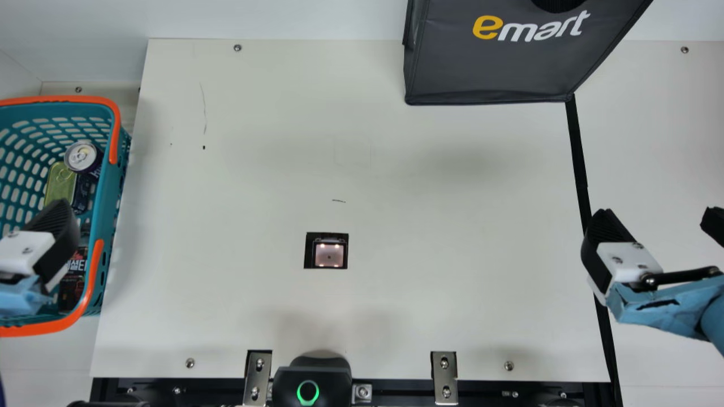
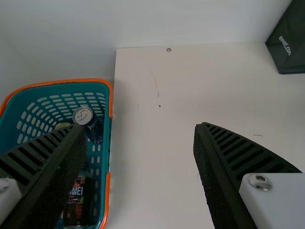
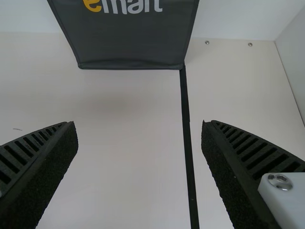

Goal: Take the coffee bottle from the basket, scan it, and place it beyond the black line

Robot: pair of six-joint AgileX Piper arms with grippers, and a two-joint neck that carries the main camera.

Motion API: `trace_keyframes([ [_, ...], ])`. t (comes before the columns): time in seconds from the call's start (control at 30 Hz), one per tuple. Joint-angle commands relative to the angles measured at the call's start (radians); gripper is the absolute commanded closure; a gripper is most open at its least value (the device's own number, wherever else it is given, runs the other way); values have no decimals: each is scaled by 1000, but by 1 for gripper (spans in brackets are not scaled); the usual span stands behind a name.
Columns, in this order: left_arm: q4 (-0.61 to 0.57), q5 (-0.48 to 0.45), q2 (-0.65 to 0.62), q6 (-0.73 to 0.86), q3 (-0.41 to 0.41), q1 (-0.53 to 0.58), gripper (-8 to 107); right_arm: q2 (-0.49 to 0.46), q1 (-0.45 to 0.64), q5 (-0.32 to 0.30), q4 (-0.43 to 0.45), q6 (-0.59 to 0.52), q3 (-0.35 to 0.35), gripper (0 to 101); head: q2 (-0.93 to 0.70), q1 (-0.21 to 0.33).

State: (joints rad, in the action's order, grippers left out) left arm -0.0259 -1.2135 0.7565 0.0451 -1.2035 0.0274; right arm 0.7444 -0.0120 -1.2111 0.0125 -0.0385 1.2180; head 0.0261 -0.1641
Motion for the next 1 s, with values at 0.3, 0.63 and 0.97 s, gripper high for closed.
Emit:
trace_keyframes([
  [0.3, 0, 0, 0, 0, 0, 0, 9, 0, 0, 0, 0, 0, 0, 10, -232, 26],
  [0.63, 0, 0, 0, 0, 0, 0, 9, 0, 0, 0, 0, 0, 0, 10, -348, 26],
  [0.97, 0, 0, 0, 0, 0, 0, 9, 0, 0, -1, 0, 0, 0, 10, -348, 26],
])
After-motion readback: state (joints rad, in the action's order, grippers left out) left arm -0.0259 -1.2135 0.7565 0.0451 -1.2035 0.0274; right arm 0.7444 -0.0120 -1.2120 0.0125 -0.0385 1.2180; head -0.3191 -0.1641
